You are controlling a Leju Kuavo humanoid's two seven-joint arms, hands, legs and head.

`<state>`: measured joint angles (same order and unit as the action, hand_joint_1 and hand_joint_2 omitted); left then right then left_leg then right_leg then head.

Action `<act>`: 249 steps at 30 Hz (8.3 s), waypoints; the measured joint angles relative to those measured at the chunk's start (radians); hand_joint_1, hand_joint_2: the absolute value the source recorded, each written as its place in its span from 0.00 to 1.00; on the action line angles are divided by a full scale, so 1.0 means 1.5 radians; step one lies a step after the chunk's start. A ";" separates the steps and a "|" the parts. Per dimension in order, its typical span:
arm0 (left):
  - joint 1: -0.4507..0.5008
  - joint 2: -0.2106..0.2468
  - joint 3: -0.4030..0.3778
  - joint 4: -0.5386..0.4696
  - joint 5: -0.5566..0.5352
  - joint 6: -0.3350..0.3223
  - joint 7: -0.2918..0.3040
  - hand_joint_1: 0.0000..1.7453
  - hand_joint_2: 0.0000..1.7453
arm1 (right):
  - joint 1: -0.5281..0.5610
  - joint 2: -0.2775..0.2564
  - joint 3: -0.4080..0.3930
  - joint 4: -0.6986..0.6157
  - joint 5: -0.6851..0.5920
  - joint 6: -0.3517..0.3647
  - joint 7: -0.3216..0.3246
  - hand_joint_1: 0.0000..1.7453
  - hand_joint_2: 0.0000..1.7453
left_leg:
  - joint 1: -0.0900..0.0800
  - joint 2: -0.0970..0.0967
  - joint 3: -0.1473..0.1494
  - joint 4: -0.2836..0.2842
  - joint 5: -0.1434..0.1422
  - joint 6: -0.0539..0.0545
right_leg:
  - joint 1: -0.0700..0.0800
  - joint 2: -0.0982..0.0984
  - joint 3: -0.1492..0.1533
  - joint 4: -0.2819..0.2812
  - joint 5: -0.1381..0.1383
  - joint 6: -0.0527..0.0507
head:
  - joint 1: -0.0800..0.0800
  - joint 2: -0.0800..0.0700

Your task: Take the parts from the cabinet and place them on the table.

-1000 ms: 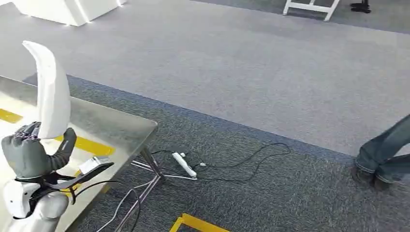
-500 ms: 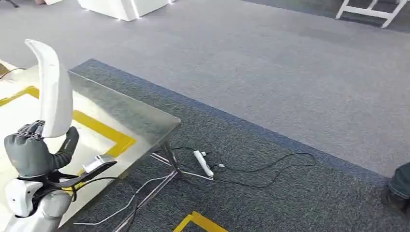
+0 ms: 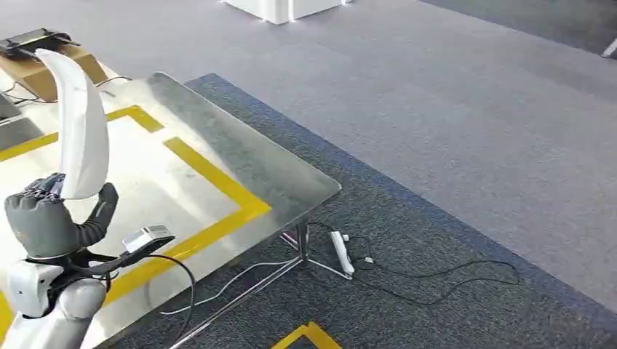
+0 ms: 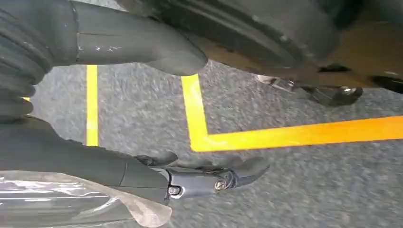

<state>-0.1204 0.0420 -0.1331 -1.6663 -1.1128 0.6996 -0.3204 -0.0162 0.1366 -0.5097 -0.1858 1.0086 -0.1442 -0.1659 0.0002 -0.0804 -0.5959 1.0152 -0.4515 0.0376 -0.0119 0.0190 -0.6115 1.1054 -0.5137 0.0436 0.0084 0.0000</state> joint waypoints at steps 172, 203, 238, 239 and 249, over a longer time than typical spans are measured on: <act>-0.156 0.284 -0.111 0.211 -0.104 -0.317 0.320 0.00 0.00 | -0.005 0.002 -0.003 0.000 0.008 -0.013 -0.007 0.00 0.00 | -0.004 0.072 0.000 0.001 -0.006 -0.017 | 0.007 -0.060 0.050 -0.074 -0.004 -0.018 | -0.007 0.000; -0.088 0.248 -0.094 0.121 -0.118 -0.227 0.307 0.00 0.00 | 0.000 0.007 -0.003 0.000 0.011 -0.014 -0.008 0.00 0.00 | -0.001 0.050 -0.008 -0.003 0.016 -0.025 | 0.001 -0.007 0.059 -0.068 -0.008 -0.016 | -0.001 0.000; -0.054 0.247 -0.076 0.098 -0.118 -0.220 0.309 0.00 0.00 | -0.002 0.007 -0.007 0.001 0.013 -0.013 -0.004 0.00 0.00 | 0.004 0.052 -0.059 0.107 -0.079 -0.041 | 0.004 -0.018 0.069 -0.099 0.012 -0.044 | 0.003 0.000; -0.053 0.247 -0.077 0.098 -0.118 -0.220 0.309 0.00 0.00 | -0.002 0.007 -0.007 0.001 0.013 -0.013 -0.004 0.00 0.00 | 0.006 0.052 -0.068 0.159 -0.104 -0.043 | 0.005 -0.019 0.059 -0.098 0.018 -0.044 | 0.003 0.000; -0.044 0.251 -0.068 0.094 -0.118 -0.219 0.309 0.00 0.00 | -0.001 0.007 -0.007 0.001 0.018 -0.009 -0.001 0.00 0.00 | 0.001 0.052 0.083 -0.024 -0.052 -0.025 | 0.006 -0.022 -0.005 -0.073 0.067 -0.015 | 0.006 0.000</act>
<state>-0.1869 0.4181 -0.2350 -1.5259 -1.2898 0.3716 0.1434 -0.0184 0.1469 -0.5199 -0.1843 1.0361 -0.1575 -0.1679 0.0024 -0.0026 -0.4708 0.9792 -0.5301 0.0005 -0.0026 -0.0141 -0.6196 0.9954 -0.4134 0.0208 0.0179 0.0000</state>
